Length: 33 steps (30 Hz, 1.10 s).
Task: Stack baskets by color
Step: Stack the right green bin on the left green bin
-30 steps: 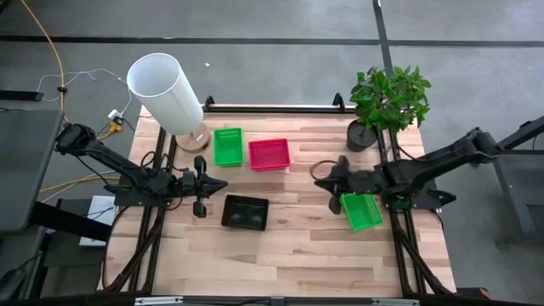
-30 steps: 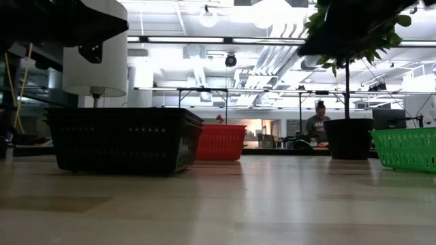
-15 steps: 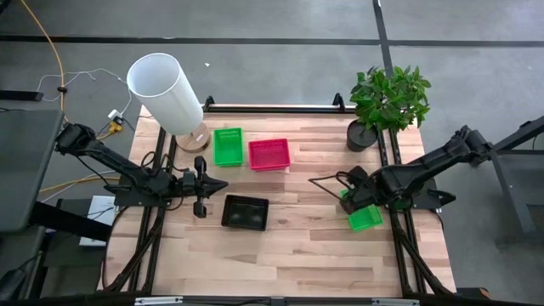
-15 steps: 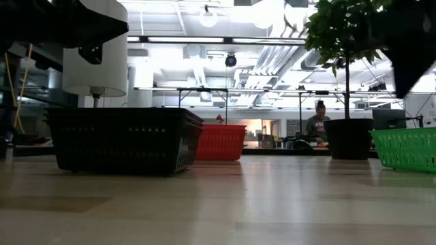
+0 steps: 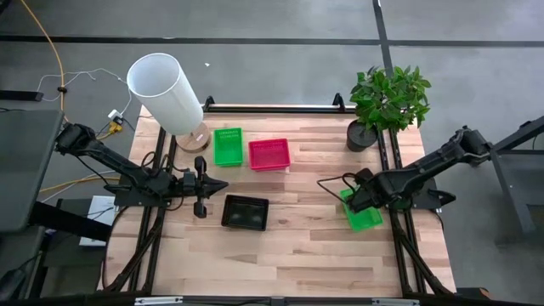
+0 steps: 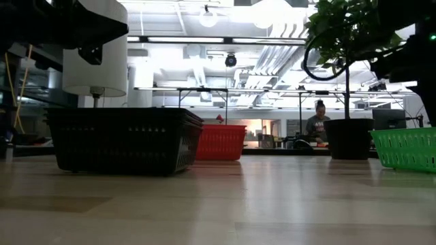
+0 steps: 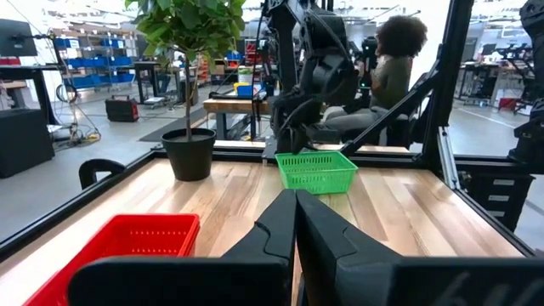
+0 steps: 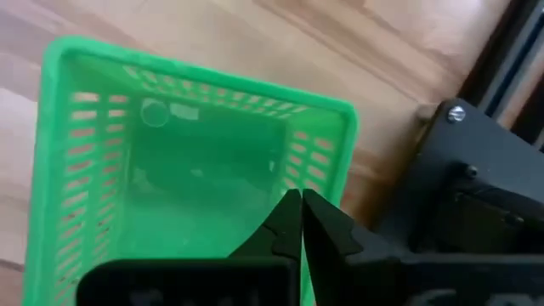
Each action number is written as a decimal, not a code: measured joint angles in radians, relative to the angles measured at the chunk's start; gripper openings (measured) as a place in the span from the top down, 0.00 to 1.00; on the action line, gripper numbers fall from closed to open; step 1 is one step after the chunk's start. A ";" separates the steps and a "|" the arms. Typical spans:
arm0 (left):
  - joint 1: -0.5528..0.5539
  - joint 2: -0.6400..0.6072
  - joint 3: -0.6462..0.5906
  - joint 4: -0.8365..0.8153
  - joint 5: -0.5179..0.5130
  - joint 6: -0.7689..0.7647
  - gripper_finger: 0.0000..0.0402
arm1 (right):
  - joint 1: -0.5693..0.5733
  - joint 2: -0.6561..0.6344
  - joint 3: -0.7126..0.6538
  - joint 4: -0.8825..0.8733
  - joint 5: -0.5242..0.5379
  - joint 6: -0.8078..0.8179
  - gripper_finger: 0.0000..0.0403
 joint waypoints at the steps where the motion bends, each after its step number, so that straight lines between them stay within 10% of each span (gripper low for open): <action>1: 0.000 0.000 0.000 0.000 0.000 0.000 1.00 | 0.002 0.000 0.006 -0.009 0.003 0.001 1.00; 19: 0.000 0.000 0.001 -0.018 0.000 0.000 1.00 | 0.082 0.001 0.010 -0.071 -0.010 0.129 0.54; 33: 0.000 0.000 0.001 -0.019 0.000 0.000 1.00 | 0.082 0.130 -0.005 -0.033 -0.047 0.173 0.58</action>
